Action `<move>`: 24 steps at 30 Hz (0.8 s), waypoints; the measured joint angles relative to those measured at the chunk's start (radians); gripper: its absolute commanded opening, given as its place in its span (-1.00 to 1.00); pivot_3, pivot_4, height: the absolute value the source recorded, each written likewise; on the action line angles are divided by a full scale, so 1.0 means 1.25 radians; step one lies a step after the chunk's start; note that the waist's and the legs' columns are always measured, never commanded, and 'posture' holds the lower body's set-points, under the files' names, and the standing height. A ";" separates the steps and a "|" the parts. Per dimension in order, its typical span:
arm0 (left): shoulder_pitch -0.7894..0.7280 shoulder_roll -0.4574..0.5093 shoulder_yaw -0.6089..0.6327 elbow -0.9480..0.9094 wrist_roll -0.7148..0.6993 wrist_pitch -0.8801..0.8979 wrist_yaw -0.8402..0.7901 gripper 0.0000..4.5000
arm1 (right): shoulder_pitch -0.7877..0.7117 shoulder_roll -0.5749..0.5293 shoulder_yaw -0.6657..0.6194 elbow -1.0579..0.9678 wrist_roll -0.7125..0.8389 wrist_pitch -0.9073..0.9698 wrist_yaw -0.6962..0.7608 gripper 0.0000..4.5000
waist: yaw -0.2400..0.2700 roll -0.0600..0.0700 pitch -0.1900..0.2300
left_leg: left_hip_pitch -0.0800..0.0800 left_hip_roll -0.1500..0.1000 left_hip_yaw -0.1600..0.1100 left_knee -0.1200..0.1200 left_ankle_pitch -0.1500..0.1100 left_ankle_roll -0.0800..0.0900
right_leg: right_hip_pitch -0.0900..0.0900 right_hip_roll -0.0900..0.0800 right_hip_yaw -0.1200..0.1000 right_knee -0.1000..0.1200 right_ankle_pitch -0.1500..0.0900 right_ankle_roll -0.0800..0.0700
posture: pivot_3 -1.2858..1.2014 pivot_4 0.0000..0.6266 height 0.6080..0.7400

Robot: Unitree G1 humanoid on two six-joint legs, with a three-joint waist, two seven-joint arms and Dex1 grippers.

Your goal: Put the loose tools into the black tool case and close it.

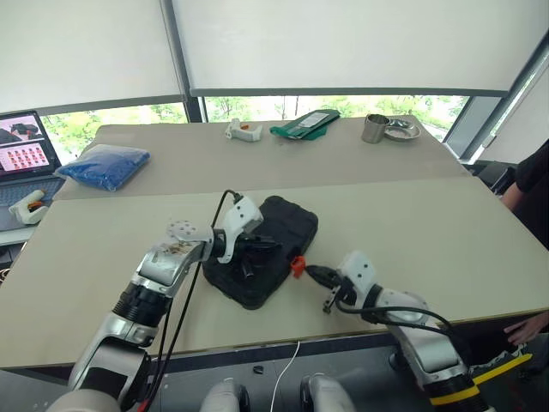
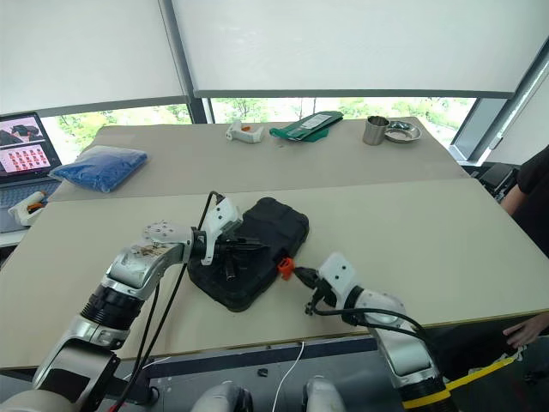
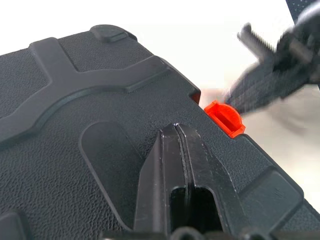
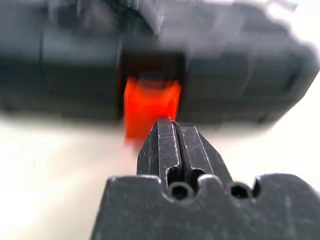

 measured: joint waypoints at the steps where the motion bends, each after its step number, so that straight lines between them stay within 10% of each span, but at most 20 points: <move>1: 0.004 0.002 0.003 -0.005 0.000 0.001 0.000 -1.00 | 0.001 0.000 0.001 0.000 -0.003 -0.008 0.001 -0.97 | -0.001 0.000 0.000 | 0.000 0.000 0.000 0.000 0.000 0.000 | 0.000 0.000 0.000 0.000 0.000 0.000 | 0.03 -0.52 1.00; 24: 0.022 -0.010 0.012 -0.009 -0.001 -0.006 0.016 -1.00 | -0.078 0.012 0.017 0.050 -0.014 0.000 0.059 -0.97 | 0.001 0.000 -0.001 | 0.000 0.000 0.000 -0.001 -0.001 -0.002 | -0.001 -0.001 0.000 -0.001 0.000 0.000 | 0.03 -0.52 1.00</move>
